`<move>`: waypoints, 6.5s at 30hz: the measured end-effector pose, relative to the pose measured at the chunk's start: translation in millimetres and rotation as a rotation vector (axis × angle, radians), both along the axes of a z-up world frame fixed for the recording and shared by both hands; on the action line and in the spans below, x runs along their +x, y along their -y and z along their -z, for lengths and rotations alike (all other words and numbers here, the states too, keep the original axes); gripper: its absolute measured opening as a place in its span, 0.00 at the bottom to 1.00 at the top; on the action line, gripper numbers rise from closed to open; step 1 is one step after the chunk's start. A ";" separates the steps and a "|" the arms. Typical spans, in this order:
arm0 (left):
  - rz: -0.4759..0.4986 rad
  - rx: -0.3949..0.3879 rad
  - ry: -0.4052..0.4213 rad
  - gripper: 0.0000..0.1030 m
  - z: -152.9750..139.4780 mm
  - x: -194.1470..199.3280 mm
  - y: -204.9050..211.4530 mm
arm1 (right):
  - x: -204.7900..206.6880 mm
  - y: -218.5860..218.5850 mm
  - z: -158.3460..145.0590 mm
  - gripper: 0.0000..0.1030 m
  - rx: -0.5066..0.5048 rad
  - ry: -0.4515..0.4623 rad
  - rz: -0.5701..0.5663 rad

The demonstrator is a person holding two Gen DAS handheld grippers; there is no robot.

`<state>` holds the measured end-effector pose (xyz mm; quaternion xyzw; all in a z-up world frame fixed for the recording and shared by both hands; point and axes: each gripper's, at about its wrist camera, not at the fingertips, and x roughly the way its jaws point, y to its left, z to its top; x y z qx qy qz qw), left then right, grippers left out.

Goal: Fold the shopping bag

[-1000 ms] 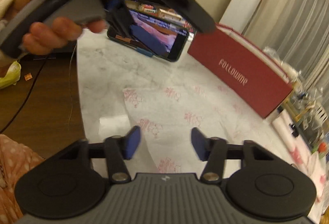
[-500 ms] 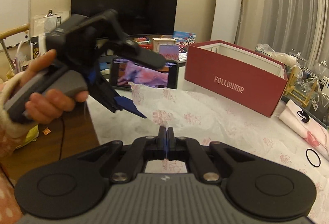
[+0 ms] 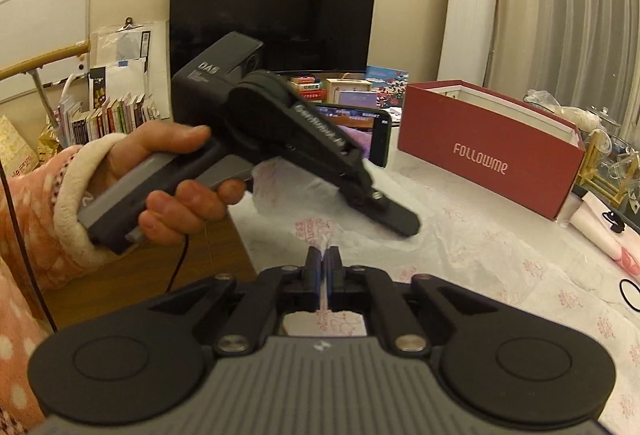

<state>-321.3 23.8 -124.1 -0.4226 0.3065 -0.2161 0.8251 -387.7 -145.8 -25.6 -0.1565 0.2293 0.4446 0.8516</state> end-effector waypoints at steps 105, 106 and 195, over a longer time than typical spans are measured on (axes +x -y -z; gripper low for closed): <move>0.127 0.137 -0.065 1.00 -23.8 71.3 33.2 | -21.9 130.3 -5.4 0.85 0.280 -0.045 0.287; 0.131 0.145 -0.068 1.00 -23.8 72.4 37.0 | -13.6 124.0 -7.9 0.84 0.290 -0.043 0.282; 0.244 0.995 0.122 1.00 -49.7 70.0 82.6 | 90.5 156.0 27.5 0.80 0.017 -0.116 0.662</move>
